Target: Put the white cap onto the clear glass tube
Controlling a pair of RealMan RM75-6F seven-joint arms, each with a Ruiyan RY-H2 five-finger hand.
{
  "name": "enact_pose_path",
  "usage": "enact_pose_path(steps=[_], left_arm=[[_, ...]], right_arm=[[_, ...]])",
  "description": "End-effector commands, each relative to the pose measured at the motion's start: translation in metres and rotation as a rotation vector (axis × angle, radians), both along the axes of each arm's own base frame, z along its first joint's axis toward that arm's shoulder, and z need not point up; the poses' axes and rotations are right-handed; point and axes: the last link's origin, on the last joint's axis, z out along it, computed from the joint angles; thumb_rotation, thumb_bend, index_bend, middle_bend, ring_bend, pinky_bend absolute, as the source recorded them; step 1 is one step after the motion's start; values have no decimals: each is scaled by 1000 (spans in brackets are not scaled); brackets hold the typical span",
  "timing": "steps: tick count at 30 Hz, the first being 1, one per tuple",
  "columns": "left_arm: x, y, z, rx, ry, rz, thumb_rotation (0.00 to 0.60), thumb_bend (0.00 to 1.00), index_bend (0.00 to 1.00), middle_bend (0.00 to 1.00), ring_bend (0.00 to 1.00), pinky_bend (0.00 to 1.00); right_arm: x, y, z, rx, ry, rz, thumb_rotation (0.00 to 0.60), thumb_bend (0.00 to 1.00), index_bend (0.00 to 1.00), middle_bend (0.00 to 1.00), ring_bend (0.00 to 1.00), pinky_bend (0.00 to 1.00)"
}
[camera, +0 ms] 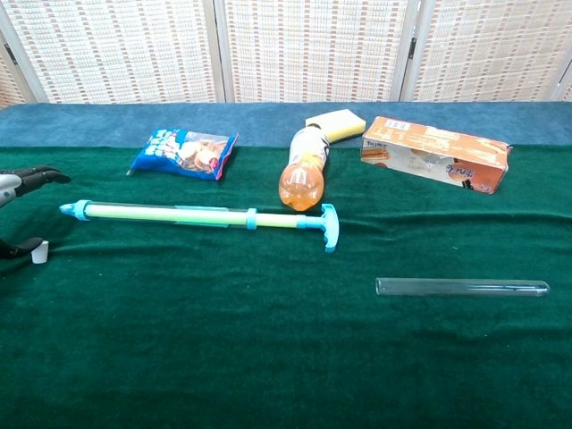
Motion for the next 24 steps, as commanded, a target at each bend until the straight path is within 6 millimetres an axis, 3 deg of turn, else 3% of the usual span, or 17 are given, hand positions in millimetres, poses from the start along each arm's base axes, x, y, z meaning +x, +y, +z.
enact_pose_path(steps=[1,14,24], left_arm=[[-1,-3,1,-8,7,10,600,268,0,0,0,0],[2,-11,4,-10,8,15,600,268,0,0,0,0],[11,-15,23,27,-21,-17,600,268,0,0,0,0]], right_arm=[[0,0,0,0,0,1,600,492,27,30,21,0],[-1,0,0,1,-4,1,600,493,27,30,22,0],[-2,0,0,0,-5,3,600,493,27,30,22,0]])
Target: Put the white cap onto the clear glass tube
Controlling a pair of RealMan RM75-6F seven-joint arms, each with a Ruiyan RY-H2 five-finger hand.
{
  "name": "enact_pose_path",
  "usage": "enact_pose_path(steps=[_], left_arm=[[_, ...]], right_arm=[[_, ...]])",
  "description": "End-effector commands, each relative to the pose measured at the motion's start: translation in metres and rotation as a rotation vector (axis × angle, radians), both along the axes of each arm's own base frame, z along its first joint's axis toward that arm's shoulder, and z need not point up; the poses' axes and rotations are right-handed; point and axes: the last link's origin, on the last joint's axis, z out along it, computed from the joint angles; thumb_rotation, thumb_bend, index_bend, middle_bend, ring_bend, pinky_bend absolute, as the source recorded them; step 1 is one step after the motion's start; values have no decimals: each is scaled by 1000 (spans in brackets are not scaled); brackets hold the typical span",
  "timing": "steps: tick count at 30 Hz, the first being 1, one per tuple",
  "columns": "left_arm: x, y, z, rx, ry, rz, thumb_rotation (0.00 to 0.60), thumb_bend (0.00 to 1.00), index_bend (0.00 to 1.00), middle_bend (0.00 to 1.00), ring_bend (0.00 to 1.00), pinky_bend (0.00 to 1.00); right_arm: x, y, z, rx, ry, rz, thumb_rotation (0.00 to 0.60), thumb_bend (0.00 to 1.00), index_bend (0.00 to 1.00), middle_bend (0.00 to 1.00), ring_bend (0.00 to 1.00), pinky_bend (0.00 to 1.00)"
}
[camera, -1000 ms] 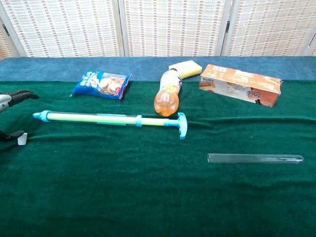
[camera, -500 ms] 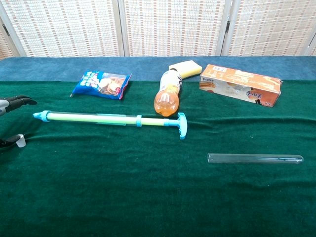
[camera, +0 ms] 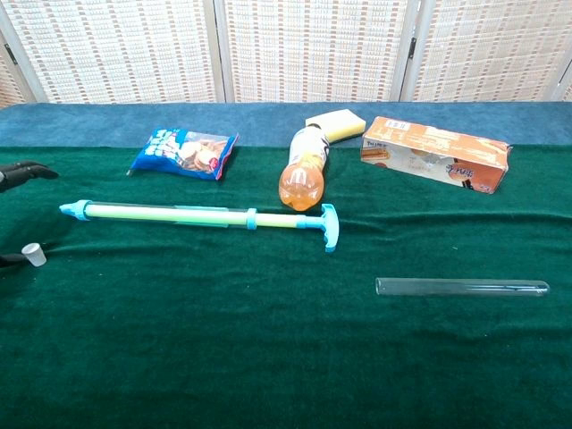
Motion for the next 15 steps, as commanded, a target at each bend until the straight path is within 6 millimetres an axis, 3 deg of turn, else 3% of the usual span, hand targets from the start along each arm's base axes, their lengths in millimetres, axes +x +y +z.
enact_pose_path(steps=[1,5,8,13,15], left_arm=[[4,-1,8,13,-13,-16,600,268,0,0,0,0],[9,-4,22,18,-31,-48,600,282,28,8,0,0],[11,-8,29,12,-13,-81,600,304,163,122,75,44],[7,-14,33,-16,74,-117,600,320,308,407,348,391],[7,-14,32,-19,79,-124,600,325,379,582,520,582]], right_arm=[[0,0,0,0,0,0,600,493,28,30,22,0],[0,0,0,1,-1,0,600,493,27,30,21,0],[0,0,0,-1,-1,2,600,493,27,30,21,0],[1,-1,-1,8,-1,6,600,493,27,30,20,0],[1,-2,-2,9,-2,5,600,493,27,32,27,0]])
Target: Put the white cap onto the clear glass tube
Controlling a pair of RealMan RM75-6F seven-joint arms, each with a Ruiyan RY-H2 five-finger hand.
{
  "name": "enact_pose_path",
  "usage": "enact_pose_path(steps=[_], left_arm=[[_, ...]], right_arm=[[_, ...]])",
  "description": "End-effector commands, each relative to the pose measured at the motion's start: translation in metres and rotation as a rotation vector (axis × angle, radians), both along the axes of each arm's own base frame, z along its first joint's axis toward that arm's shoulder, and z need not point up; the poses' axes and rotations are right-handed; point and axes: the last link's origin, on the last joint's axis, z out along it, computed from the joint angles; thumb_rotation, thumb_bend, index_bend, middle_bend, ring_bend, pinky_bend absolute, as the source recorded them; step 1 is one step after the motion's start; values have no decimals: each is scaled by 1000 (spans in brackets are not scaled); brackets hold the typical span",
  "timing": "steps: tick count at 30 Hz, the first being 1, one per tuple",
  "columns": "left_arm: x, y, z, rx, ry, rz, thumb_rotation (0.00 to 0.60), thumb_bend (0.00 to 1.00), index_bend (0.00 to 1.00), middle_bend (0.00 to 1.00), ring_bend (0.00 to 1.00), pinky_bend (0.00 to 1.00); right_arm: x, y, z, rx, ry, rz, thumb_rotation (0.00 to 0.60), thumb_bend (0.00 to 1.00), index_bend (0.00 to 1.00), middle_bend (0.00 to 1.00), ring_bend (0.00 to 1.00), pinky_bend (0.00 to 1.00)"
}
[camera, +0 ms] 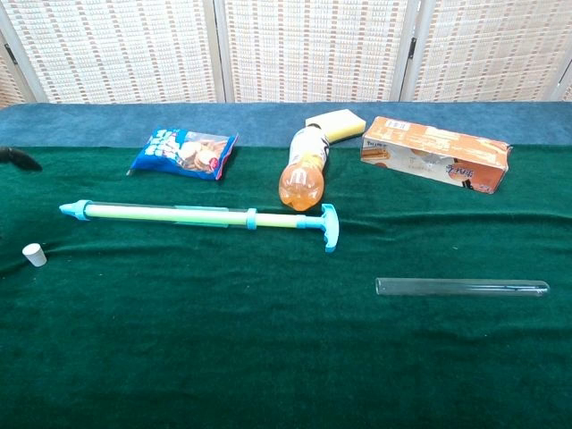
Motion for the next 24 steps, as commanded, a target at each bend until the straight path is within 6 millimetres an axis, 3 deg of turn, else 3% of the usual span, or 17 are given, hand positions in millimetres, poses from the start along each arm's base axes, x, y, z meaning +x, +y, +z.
enact_pose_path(steps=[1,3,6,9,24], left_arm=[[-1,0,0,-5,10,-18,600,327,395,630,565,623],[-2,2,-2,-8,-8,-22,600,333,436,805,726,751],[-6,6,-7,-35,-4,-11,600,337,441,960,859,870],[-10,9,-13,-63,12,5,600,338,425,998,896,904],[-14,14,-31,-92,12,29,600,361,419,1000,908,907]], right_arm=[[0,0,-1,2,-1,0,600,493,28,34,35,0],[0,-1,-1,3,0,2,600,493,27,35,52,0],[0,-1,0,4,1,2,600,493,27,37,62,0],[-1,-1,0,4,2,-1,600,493,27,38,67,0],[-3,-2,-2,11,5,-10,600,493,27,38,67,0]])
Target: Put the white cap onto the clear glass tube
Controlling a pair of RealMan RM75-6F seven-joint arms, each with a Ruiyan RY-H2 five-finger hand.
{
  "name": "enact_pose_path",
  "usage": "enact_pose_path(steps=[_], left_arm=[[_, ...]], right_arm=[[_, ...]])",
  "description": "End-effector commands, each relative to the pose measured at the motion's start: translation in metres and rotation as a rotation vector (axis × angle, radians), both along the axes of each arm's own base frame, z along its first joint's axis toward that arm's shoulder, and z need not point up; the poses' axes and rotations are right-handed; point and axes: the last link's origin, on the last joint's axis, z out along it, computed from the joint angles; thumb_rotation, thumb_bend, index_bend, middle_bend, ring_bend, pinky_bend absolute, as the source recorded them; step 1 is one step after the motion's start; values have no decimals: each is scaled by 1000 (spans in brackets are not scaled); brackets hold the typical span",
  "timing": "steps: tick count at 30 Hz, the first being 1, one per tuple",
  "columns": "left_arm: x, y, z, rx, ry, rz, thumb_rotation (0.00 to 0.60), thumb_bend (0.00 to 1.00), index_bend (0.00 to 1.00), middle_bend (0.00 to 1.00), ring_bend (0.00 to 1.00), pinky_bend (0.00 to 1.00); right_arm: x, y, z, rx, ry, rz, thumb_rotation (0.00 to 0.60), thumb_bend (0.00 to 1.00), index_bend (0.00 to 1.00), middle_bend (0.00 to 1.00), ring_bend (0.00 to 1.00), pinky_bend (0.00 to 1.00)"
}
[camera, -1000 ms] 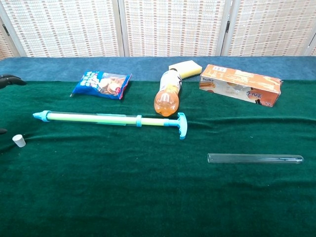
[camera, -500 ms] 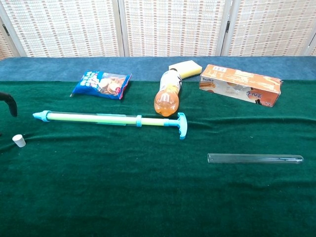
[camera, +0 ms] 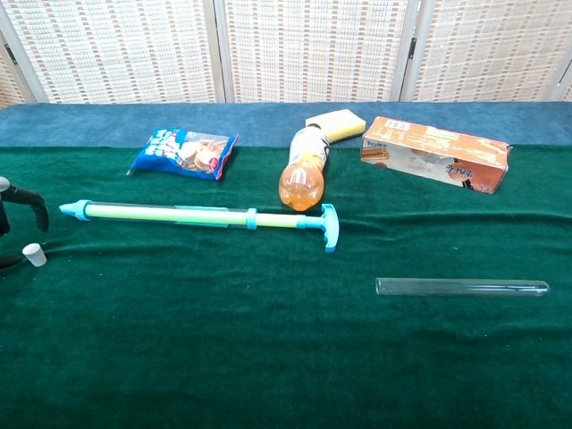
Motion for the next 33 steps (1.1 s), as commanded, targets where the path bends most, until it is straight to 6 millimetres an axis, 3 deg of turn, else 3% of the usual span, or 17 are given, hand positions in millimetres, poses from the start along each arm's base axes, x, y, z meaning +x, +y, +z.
enact_pose_path(steps=[1,33], left_arm=[[0,1,-3,-5,0,2,600,361,420,1000,908,907],[-10,4,-13,-16,-5,36,600,421,471,1000,903,906]], right_arm=[[-1,0,0,0,0,-2,600,493,27,38,67,0],[-1,3,1,-2,4,-8,600,493,27,38,65,0]])
